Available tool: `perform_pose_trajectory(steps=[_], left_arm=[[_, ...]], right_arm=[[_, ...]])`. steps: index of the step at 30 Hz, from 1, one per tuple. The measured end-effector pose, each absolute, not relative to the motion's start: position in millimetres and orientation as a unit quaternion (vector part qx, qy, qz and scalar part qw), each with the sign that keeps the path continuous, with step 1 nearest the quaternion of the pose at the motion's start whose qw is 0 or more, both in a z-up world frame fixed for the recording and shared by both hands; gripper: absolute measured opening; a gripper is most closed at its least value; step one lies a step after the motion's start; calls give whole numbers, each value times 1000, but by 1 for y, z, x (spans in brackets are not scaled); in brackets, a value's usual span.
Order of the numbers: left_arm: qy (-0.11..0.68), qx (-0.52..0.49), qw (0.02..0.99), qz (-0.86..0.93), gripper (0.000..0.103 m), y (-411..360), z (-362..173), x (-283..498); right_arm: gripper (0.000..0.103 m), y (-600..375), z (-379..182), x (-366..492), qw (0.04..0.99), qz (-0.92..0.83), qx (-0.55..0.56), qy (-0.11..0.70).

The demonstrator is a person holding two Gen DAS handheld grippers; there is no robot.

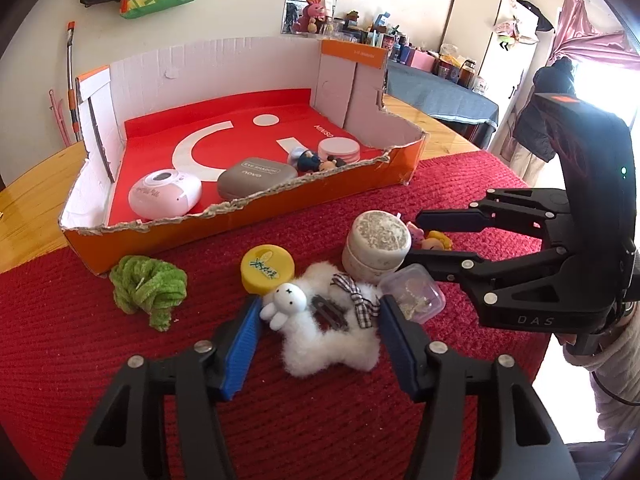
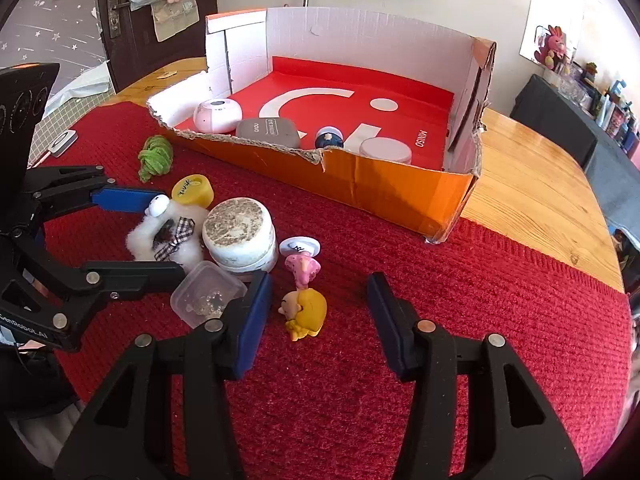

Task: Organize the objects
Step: 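Grasp the white fluffy bunny plush with left tool while right tool grasps the pink-yellow doll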

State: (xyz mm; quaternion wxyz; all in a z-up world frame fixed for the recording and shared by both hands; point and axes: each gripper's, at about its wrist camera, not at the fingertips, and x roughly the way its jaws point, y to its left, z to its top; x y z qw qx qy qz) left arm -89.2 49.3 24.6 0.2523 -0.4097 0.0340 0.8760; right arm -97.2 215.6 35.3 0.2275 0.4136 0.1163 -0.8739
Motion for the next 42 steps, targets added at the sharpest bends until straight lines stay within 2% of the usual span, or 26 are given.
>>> perform_pose_trajectory(steps=[1,4,8,13,22,27,42], left_arm=[[35,-409,253,876,55,50,24,-89],[32,-405,252,878,52,49,24,-87],[21,-406,253,878,46,45,26,-86],[26,-405,252,879,46,44,26,-84],[61,-401,249,879,61,52,22,-80],[84,-402,243,879,61,59,22,-81],[87,-400,243,880,61,62,20,-87]], right_arm=[[39,215,35,-97,233,-873,413,113],[21,214,36,-94,243,-873,408,107],[20,216,37,-94,241,-876,408,88],[20,222,41,-92,236,-881,404,67],[20,222,37,-85,227,-882,404,80],[21,221,37,-86,229,-881,406,85],[23,219,36,-95,228,-878,411,92]])
